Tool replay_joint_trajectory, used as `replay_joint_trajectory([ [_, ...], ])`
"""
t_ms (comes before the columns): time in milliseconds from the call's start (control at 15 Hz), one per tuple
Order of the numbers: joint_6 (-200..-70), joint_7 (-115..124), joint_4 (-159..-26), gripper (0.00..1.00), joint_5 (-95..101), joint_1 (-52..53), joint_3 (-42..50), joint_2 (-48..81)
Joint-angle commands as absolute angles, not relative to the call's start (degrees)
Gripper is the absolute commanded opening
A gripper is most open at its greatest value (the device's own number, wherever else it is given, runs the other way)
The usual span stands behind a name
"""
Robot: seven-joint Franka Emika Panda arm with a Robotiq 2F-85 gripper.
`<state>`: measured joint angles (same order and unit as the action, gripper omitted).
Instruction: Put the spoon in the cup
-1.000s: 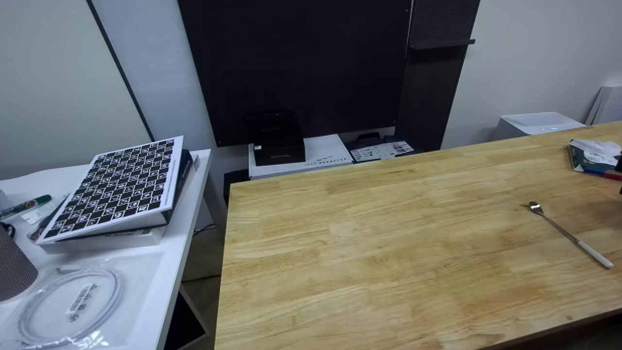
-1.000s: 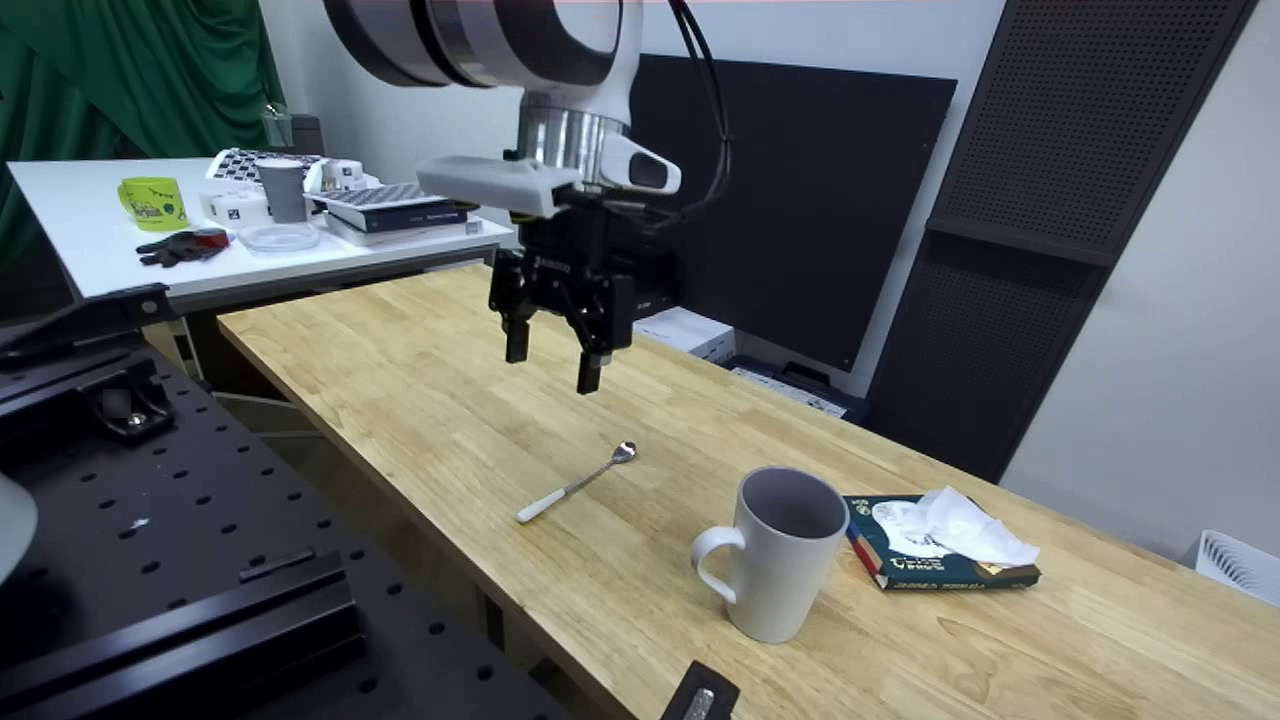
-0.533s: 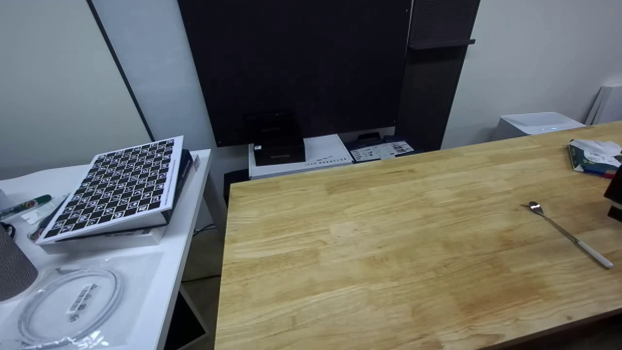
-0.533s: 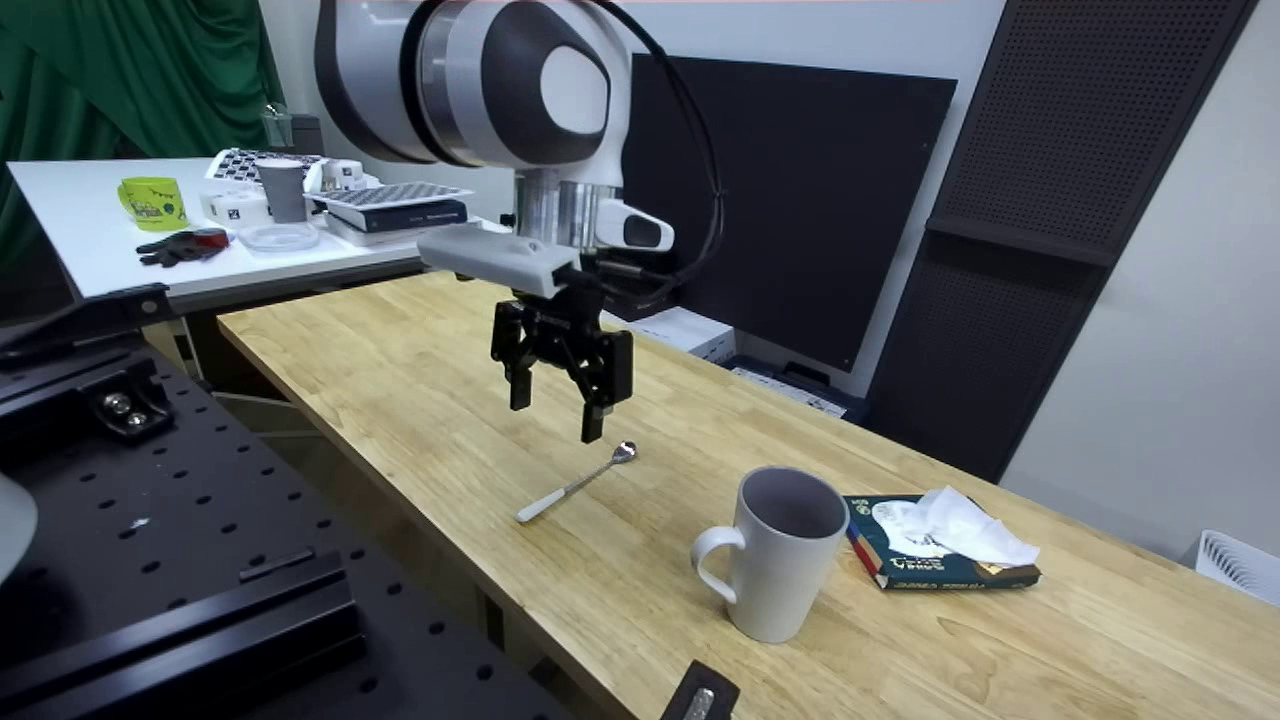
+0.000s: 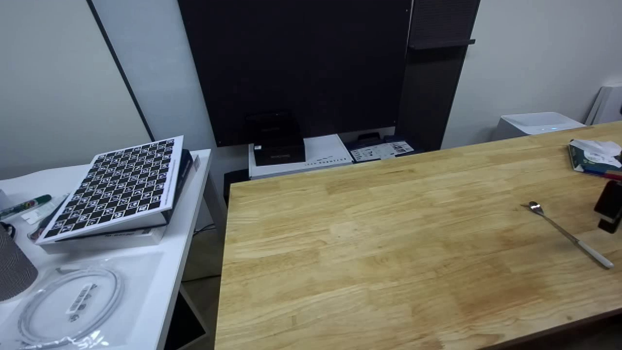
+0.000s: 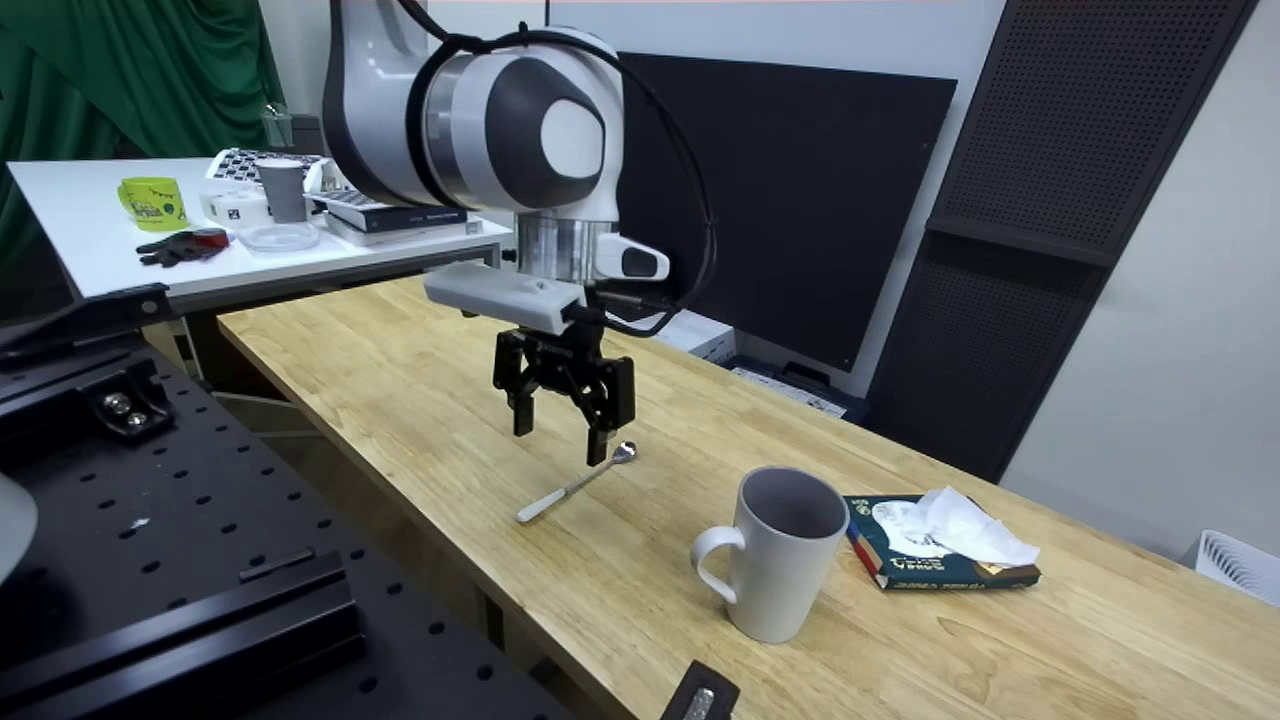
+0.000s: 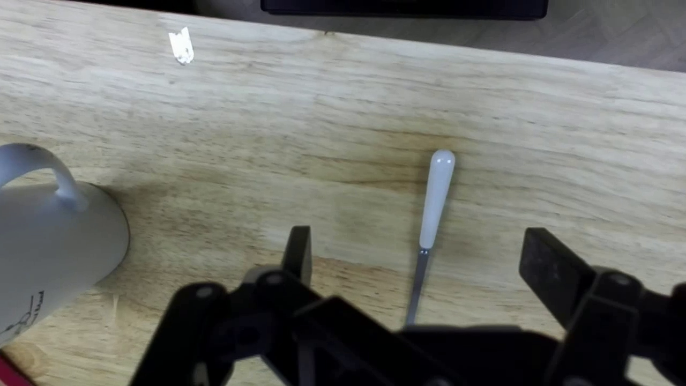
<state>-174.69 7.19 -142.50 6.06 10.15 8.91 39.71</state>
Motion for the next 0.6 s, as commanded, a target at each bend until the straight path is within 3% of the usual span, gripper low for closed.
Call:
replay_joint_trajectory([
  [0,-174.6,6.1,-142.3,1.00,4.8,10.4,9.0,39.9],
  [533,-176.0,6.2,-141.7,1.00,4.4,10.5,9.0,41.0],
])
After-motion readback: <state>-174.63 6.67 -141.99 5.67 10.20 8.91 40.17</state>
